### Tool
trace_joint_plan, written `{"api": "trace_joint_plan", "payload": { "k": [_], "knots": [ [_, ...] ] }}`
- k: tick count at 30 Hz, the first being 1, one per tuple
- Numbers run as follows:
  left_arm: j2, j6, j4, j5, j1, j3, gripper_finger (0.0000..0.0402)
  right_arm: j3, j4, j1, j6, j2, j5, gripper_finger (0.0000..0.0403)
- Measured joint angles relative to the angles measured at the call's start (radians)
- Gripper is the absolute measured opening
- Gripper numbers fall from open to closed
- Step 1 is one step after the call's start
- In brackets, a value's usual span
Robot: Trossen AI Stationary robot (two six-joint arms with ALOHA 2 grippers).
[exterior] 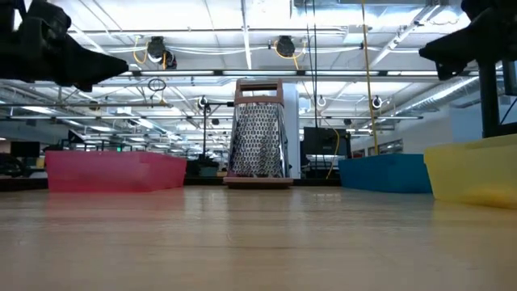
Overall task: Pick & Place Kitchen Items
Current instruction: Return to Home Position
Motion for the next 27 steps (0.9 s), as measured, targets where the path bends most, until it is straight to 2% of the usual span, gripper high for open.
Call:
{"api": "trace_joint_plan", "payload": {
  "k": [5, 8, 19, 27],
  "knots": [
    [0.0, 0.035, 0.006, 0.15, 0.047, -0.005, 0.0088, -0.058, 0.109, 0.0, -0.001, 0.001, -0.003, 0.0071],
    [0.0, 0.058, 0.025, 0.193, 0.075, -0.005, 0.0088, -0.111, 0.174, 0.0, -0.002, 0.001, -0.011, 0.0071],
    [0.0, 0.035, -0.011, 0.187, 0.138, -0.005, 0.0088, -0.28, 0.405, 0.0, 0.019, 0.001, -0.031, 0.0071],
    [0.0, 0.033, -0.01, 0.187, 0.138, -0.005, 0.0088, -0.312, 0.426, 0.0, -0.031, 0.002, -0.026, 0.0071]
  ]
}}
